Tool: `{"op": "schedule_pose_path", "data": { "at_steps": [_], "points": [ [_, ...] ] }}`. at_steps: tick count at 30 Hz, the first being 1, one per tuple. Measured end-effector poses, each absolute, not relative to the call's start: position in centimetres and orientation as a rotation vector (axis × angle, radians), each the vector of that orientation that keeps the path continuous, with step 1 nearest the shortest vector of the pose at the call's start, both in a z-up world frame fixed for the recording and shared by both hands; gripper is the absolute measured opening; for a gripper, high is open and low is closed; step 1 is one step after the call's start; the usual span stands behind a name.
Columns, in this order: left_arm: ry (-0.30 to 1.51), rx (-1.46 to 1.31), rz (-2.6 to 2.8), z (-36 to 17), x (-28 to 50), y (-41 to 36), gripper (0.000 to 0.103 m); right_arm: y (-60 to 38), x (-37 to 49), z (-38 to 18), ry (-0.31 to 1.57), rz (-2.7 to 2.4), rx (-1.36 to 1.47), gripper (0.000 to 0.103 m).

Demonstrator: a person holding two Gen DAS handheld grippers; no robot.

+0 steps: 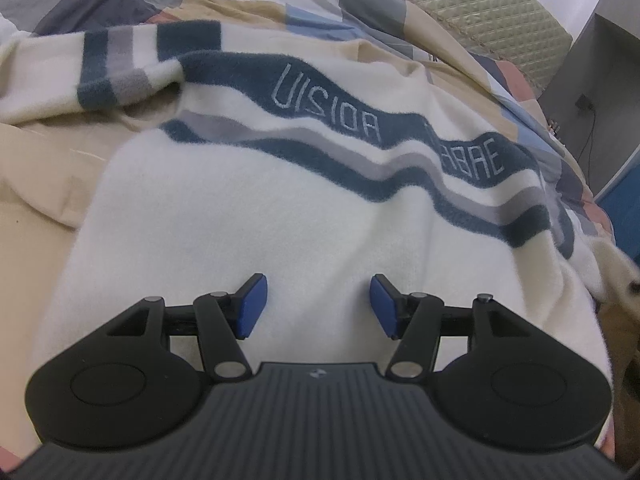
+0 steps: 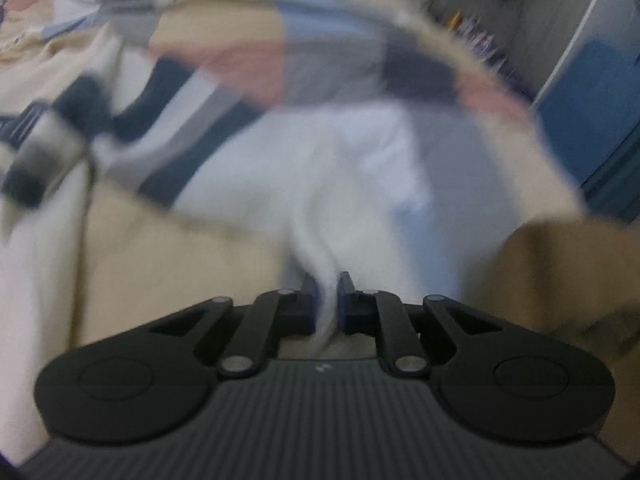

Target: Fold large clothes

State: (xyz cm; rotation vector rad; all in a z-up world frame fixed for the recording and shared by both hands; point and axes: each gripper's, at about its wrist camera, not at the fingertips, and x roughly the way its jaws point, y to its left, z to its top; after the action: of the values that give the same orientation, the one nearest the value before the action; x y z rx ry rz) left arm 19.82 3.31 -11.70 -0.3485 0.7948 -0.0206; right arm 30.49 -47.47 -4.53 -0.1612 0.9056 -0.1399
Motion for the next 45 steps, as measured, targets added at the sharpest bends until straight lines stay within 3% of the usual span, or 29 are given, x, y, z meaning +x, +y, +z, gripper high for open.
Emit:
{"op": "schedule_pose_path", "data": {
  "at_steps": [12, 19, 24, 37, 39, 45],
  "points": [
    [0.766, -0.346, -0.019, -11.5, 19.8, 3.1, 0.063, -58.6, 34.7, 9.6, 0.676, -0.345, -0.208, 0.011],
    [0.704, -0.337, -0.062, -10.2, 19.5, 2.3, 0.063, -60.8, 37.6, 12.2, 0.627, -0.403, -0.277, 0.010],
    [0.730, -0.309, -0.063, -10.1, 19.8, 1.9, 0.063, -60.9, 38.5, 12.7, 0.630, -0.372, -0.173, 0.010],
    [0.652, -0.356, -0.075, -6.7, 16.8, 4.6, 0.063, -42.0, 33.2, 22.5, 0.563, 0.179, 0.058, 0.009],
    [0.624, -0.395, -0.078, -5.8, 16.0, 5.7, 0.063, -38.1, 32.3, 23.9, 0.553, 0.257, 0.051, 0.002],
    [0.567, -0.488, -0.082, -4.1, 14.2, 8.7, 0.063, -24.2, 30.3, 23.5, 0.570, 0.468, -0.054, 0.002]
  ]
}}
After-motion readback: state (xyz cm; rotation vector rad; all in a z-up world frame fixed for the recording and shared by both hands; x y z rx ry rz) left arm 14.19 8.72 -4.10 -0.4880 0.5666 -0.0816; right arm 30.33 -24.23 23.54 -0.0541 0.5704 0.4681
